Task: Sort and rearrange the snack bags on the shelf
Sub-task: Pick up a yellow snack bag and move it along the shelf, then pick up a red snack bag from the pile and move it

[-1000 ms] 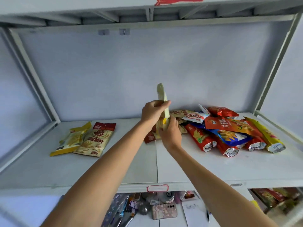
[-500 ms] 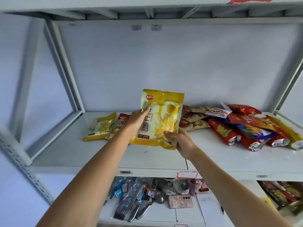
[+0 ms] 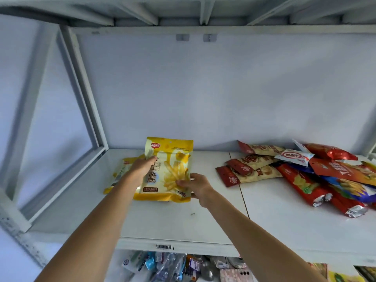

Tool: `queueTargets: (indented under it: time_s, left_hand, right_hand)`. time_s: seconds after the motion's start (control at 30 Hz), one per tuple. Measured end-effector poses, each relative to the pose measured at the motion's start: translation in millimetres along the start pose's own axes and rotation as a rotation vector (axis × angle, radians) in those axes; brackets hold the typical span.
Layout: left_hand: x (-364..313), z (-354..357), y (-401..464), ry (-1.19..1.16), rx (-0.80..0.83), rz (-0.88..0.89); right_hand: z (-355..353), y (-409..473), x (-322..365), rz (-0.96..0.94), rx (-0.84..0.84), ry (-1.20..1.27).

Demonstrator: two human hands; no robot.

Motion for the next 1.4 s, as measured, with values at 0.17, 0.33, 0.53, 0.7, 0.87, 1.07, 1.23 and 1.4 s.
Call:
queueTargets:
  time_s: [0.17,0.33,0.53,0.7,0.87,1.07,1.23,1.4]
  left_hand:
    - [-4,-35,40,0.095,-0.074,-0.030]
    - [-14,-56,58,0.534,-0.090,0.083]
    - [-43,-36,41,0.958,0.030,0.351]
    - [-73,11,2,1.106,0.104,0.581]
    - [-98,65,-42,1.096,0.189,0.745]
    - [-116,122,-105,1.052,0.278,0.871]
    - [-129,169,-153,1.002,0.327,0.936]
    - [-138,229,-195,0.991,0.351,0.955]
  right_hand:
    - [41,53,9,0.015,0.054,-0.030]
    - [38,72,16,-0.061,-0.032,-0.535]
    - [0,57,43,-0.272,-0.114,-1.131]
    - [-42,17,68,-0.297,-0.247,-1.249]
    - [-103,-35,77,-0.257,-0.434,-1.204]
    - [-173,-101,75,-0.171,-0.528,-1.217]
    - [-230,-142,69,-0.149,-0.593,-1.266]
    - [-298,-173,62,-0.133,-0.606,-1.269]
Point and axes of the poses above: each hand's wrist, its own y-axis towards the middle knuckle, its own z-axis out of the palm, x = y × z, the point moved 5 cm from there along y, towards the middle knuckle
